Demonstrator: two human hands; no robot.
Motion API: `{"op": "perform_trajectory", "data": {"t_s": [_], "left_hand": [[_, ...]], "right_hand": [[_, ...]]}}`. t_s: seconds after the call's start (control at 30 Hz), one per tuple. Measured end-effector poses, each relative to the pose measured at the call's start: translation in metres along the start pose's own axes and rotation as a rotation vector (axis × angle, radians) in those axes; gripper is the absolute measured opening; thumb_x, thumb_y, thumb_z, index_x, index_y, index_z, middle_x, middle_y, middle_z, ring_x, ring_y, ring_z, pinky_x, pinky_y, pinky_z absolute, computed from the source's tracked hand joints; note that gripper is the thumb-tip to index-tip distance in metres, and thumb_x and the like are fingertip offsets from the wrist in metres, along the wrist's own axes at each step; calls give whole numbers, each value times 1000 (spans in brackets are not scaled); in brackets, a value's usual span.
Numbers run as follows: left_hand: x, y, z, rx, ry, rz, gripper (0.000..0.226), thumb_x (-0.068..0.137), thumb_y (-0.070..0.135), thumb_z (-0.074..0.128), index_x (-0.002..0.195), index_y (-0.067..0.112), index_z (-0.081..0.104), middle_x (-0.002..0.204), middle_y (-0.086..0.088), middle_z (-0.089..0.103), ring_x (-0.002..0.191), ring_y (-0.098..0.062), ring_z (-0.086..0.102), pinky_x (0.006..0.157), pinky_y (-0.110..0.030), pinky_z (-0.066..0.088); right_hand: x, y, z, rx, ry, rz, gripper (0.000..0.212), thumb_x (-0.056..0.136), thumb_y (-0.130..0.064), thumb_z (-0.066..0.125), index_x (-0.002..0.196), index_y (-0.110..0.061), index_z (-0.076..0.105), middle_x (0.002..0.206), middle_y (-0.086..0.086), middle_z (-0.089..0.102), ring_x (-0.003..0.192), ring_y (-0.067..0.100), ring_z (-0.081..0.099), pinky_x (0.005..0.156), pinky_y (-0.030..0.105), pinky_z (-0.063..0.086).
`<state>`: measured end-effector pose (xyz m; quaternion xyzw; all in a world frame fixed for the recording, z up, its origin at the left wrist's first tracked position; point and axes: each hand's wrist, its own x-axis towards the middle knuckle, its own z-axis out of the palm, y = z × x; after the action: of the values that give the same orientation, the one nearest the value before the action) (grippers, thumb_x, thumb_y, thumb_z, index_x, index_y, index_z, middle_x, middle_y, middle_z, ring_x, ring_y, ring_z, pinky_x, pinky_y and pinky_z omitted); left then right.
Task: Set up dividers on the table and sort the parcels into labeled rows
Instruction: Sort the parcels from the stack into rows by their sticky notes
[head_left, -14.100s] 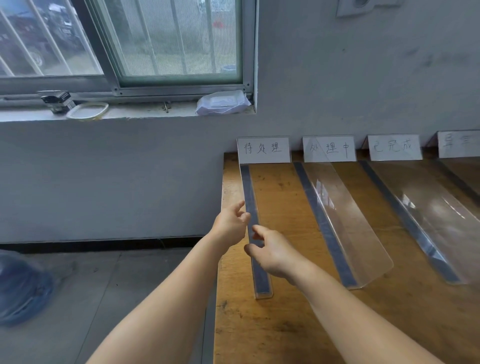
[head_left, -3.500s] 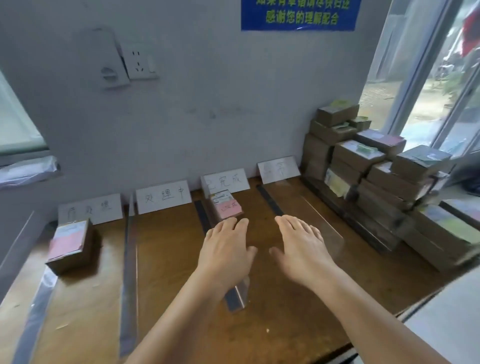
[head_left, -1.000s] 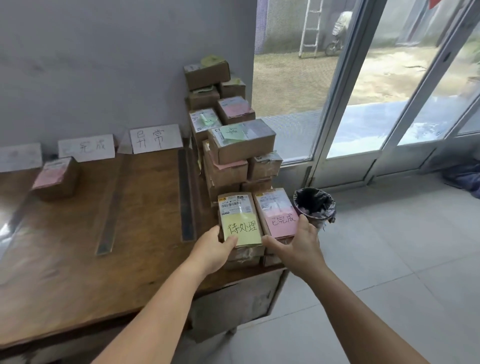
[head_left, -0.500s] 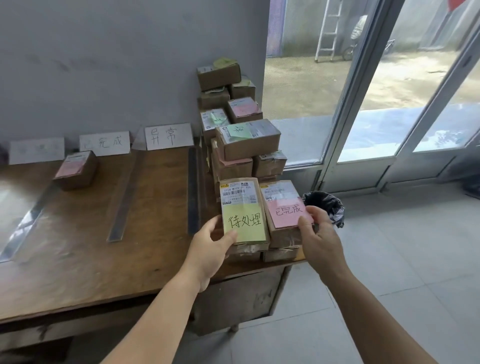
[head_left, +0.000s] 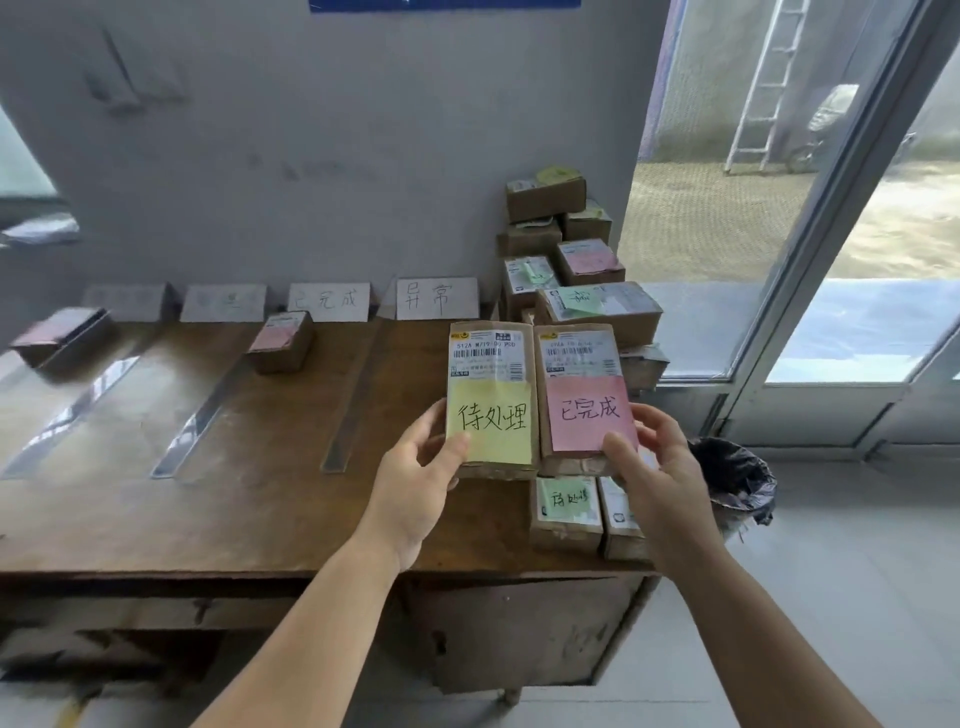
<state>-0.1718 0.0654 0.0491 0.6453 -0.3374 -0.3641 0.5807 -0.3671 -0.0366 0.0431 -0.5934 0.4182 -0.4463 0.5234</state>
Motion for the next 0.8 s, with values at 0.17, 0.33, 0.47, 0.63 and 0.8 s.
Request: {"op": "perform_trajectory", "data": {"t_s": [0.17,0.33,0.47,0.63,0.8], "left_hand": [[3,7,-44,8,63,31,49,93,37,53,140,37,40,112,17,67,111,-9,57,101,-35,47],[17,10,-105,28,97,34,49,97,37,48,145,36,36,118,15,64,114,-10,55,104,-41,45],[31,11,-163,32,110,16,46,100,34,45,144,39,36,117,17,64,119,-12,51,107,-46,40],[50,15,-234,38,156,27,41,100,28,47,138,39,44,114,18,66,119,-17,54,107,-49,40],[67,16,-287,28,178,46,39,101,20,45,136,34,49,116,14,67,119,-13,55,107,-40,40]], "right_hand": [[3,-12,49,14,-58,-18,25,93,-27,57,113,-41,53,111,-4,66,99,12,63,85,33,52],[10,-20,112,11,-83,2,27,93,-31,56,120,-37,53,113,-6,65,104,14,61,91,42,51],[11,-25,174,1,-94,25,23,91,-33,59,111,-41,53,111,-8,66,101,13,63,86,42,54],[11,-34,250,-21,-94,34,20,90,-34,60,106,-42,51,108,-10,65,103,12,60,91,42,51],[12,-39,314,-44,-70,11,33,93,-33,56,124,-33,46,112,-7,62,104,13,58,86,34,51]]}}
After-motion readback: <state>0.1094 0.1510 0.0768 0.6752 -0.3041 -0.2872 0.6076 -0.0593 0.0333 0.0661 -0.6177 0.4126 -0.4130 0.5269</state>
